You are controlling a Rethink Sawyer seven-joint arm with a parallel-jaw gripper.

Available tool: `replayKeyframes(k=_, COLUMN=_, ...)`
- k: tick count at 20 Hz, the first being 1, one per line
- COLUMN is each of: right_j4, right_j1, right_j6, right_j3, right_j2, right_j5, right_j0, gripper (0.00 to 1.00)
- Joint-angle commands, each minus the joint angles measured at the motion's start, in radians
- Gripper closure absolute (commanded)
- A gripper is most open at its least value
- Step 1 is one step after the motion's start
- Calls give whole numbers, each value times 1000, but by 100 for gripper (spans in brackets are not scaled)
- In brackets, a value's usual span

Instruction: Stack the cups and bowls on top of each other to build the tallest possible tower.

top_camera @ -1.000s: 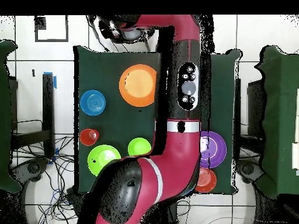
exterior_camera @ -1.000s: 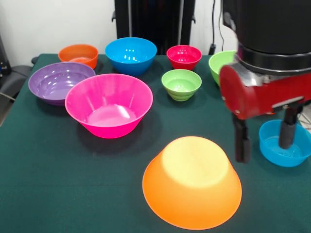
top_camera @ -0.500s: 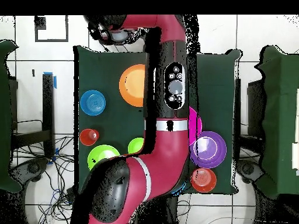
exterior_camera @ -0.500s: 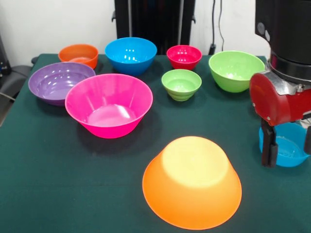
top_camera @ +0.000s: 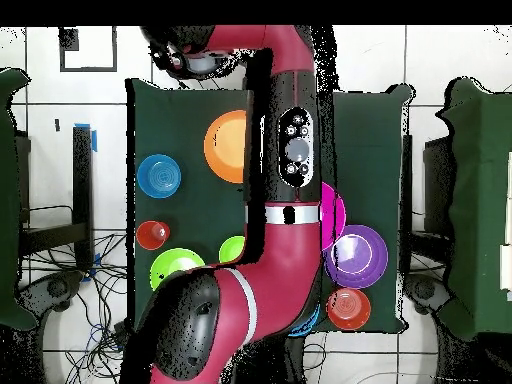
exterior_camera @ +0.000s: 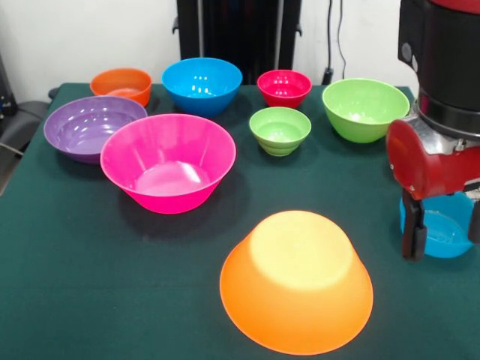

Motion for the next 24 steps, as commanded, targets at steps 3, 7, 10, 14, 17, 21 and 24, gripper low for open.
replayKeyframes(k=3, right_j4=-34, right_j1=33, right_j6=140, right_j3=80, right_j2=-62, right_j5=19, right_j0=10, gripper=0)
replayKeyframes(k=7, right_j4=-16, right_j1=38, right_j6=133, right_j3=101, right_j2=-73, right_j5=65, right_j0=10, gripper=0)
replayKeyframes(k=10, right_j4=2, right_j1=33, right_j6=142, right_j3=114, right_j2=-80, right_j5=105, right_j0=12, gripper=0)
replayKeyframes(k=14, right_j4=32, right_j1=17, right_j6=147, right_j3=142, right_j2=-99, right_j5=135, right_j0=15, gripper=0)
replayKeyframes(k=17, right_j4=72, right_j1=0, right_j6=141, right_j3=182, right_j2=-112, right_j5=131, right_j0=14, gripper=0)
replayKeyframes(k=21, right_j4=144, right_j1=-24, right_j6=106, right_j3=232, right_j2=-104, right_j5=133, right_j0=11, gripper=0)
replayKeyframes(k=24, right_j4=165, right_j1=-20, right_j6=84, right_j3=223, right_j2=-98, right_j5=138, right_j0=14, gripper=0)
